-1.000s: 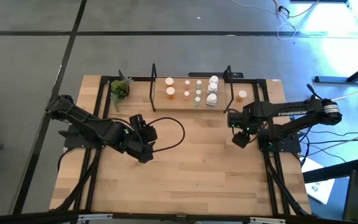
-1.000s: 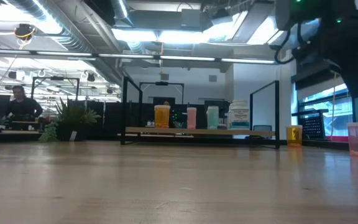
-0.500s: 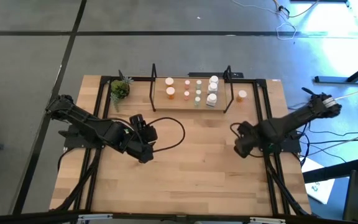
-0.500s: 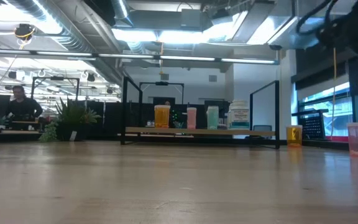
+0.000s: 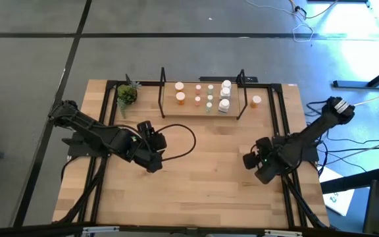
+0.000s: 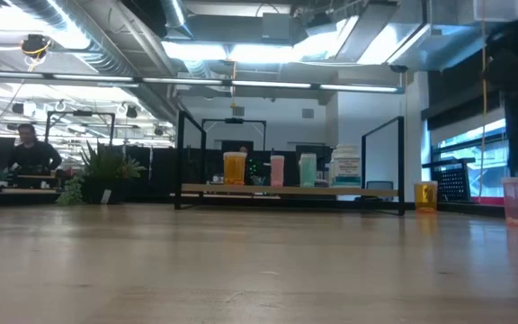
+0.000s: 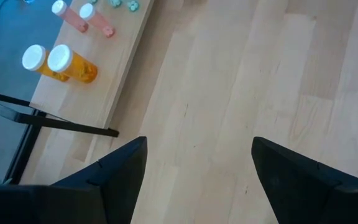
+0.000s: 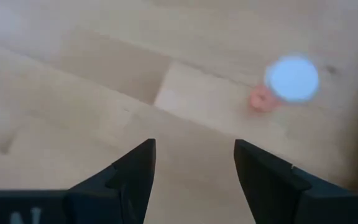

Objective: Pick and place medicine bottles onto shelf by color
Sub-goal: Put the pink pill bottle on the shelf aligned with the pink bottles

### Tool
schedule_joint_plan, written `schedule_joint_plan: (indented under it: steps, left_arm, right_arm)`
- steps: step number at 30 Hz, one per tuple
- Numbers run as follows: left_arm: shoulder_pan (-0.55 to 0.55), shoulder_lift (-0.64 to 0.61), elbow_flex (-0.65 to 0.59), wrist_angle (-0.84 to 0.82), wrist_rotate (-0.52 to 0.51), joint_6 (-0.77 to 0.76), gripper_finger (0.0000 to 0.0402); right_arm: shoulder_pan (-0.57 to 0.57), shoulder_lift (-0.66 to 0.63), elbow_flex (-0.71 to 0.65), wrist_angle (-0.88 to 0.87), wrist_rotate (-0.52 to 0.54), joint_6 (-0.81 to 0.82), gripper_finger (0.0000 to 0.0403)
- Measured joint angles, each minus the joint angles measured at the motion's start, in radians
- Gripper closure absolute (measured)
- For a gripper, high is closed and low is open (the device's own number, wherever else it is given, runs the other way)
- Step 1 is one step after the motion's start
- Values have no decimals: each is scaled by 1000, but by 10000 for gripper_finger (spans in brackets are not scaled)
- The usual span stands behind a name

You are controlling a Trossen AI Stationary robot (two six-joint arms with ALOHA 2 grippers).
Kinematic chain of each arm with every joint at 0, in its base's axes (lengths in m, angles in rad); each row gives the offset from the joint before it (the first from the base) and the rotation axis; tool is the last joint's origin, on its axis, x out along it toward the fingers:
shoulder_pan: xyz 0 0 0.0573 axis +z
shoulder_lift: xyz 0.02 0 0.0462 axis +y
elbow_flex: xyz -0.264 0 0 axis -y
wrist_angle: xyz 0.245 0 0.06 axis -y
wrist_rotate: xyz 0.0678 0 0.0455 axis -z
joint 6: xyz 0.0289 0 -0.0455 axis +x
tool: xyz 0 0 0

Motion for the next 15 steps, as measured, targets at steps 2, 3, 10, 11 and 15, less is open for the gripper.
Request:
schedule_joint_plan:
  steps: [2, 3, 10, 11, 15]
  left_arm:
    - [0, 0, 0, 0, 0, 0, 117]
    - [0, 0, 0, 0, 0, 0, 117]
    - [0, 0, 0, 0, 0, 1, 117]
    - [0, 0, 0, 0, 0, 1, 117]
    - [0, 0, 0, 0, 0, 2, 117]
  right_arm:
    - [6, 21, -10, 7, -2, 41, 184]
    - [6, 29, -12, 3, -2, 56, 184]
    - [4, 108, -12, -30, -25, 104, 184]
    - [4, 121, -12, -48, -26, 120, 184]
    - [2, 166, -12, -99, -14, 158, 184]
